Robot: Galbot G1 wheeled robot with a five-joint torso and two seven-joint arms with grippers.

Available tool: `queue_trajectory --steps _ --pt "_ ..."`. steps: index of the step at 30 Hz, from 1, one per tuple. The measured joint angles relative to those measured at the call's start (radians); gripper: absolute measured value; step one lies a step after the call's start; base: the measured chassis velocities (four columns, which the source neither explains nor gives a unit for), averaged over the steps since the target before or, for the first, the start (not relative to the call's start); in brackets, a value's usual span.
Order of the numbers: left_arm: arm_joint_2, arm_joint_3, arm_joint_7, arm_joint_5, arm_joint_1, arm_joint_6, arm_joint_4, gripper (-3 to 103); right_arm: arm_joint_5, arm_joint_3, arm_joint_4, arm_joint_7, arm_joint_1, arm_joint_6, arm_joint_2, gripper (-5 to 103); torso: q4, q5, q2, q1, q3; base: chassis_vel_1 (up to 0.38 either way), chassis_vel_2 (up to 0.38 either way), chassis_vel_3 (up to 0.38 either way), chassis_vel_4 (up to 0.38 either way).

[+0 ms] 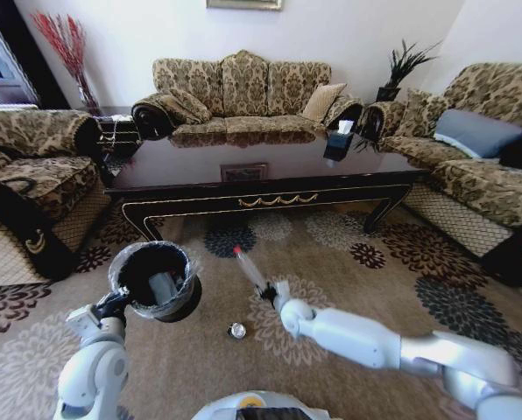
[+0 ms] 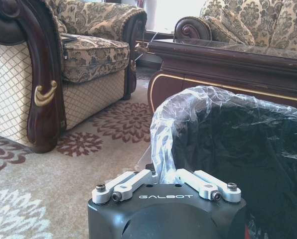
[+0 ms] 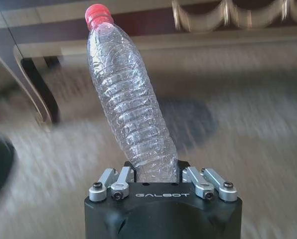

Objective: Move to the front of the table and pick up the trash from the floor, then place it into the trash bin.

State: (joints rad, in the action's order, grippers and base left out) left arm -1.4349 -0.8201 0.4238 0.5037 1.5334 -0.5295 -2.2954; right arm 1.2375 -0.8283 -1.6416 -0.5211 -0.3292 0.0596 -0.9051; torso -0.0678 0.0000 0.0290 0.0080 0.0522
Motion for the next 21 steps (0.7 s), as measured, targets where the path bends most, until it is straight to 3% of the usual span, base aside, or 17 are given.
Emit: queue_trajectory --steps 4,10,12,18,21 --pt "-0.003 0.003 -0.001 -0.003 -0.001 0.0 0.001 3 0.02 0.028 -0.056 0.035 0.057 -0.027 0.018 37 -0.0001 0.0 0.0 0.0 0.0 0.0 0.0 0.0 0.0" --pt "-0.01 0.007 -0.002 -0.011 -0.001 0.0 0.002 3 0.045 0.072 -0.161 0.254 0.137 -0.139 0.04 37 -0.0002 0.0 0.0 0.0 0.0 0.0 0.0 0.0 0.0" --pt "-0.012 0.008 -0.003 -0.012 -0.001 0.0 0.002 3 0.049 0.07 -0.178 0.279 0.152 -0.15 0.04 37 -0.0002 0.0001 0.0 0.0 0.0 0.0 0.0 0.0 0.0" --pt "-0.019 0.012 -0.003 -0.018 -0.007 0.0 0.008 3 0.059 -0.003 -0.229 0.357 0.23 -0.193 0.012 37 -0.0002 -0.0001 0.0 0.0 0.0 0.0 0.0 0.0 0.0" --pt "-0.021 0.012 -0.004 -0.019 -0.009 0.0 0.011 3 0.036 -0.088 -0.23 0.382 0.28 -0.204 -0.022 37 -0.0001 -0.0002 0.0 0.0 0.0 0.0 0.0 0.0 0.0"
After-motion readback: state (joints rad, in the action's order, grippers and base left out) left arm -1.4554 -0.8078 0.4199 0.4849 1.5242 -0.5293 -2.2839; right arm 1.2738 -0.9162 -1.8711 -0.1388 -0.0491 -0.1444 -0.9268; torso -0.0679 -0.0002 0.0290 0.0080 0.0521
